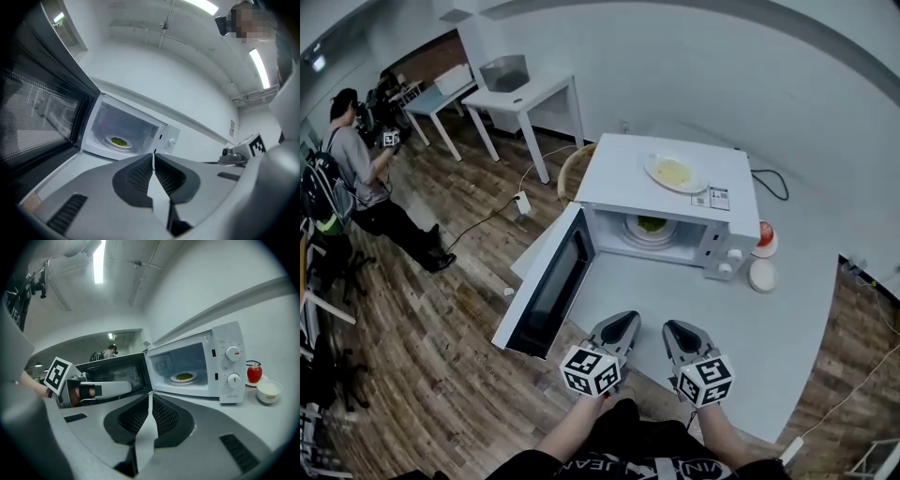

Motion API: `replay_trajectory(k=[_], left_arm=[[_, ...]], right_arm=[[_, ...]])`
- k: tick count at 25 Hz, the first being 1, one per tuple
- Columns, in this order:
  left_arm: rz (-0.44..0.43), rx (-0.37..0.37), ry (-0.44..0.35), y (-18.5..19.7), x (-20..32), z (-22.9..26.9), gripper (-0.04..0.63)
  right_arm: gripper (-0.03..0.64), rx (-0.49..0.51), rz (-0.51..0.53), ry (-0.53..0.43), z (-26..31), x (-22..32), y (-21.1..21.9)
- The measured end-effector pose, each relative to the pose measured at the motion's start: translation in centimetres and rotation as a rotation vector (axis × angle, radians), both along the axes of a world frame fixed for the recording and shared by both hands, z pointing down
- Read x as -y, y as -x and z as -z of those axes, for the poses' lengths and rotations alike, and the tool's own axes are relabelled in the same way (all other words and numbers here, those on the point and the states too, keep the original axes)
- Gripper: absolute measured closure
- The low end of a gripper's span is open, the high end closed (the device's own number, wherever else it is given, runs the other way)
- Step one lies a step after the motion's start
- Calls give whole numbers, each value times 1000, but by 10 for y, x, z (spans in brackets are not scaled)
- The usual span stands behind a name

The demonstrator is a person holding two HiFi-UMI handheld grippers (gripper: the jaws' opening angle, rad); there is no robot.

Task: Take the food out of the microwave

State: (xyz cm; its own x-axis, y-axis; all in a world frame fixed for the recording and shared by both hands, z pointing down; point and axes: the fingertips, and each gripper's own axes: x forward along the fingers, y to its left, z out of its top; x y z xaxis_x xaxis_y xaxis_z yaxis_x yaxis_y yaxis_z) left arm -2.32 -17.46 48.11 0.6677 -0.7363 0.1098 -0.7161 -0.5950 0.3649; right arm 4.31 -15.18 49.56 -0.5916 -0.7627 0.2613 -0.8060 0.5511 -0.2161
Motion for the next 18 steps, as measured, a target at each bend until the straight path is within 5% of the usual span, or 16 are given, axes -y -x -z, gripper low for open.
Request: replay_trajectory(k=[18], left_arm=[[-48,3,5,11,49,-22,575]], right_arm=[[574,-87,-5,-22,-17,55,15]])
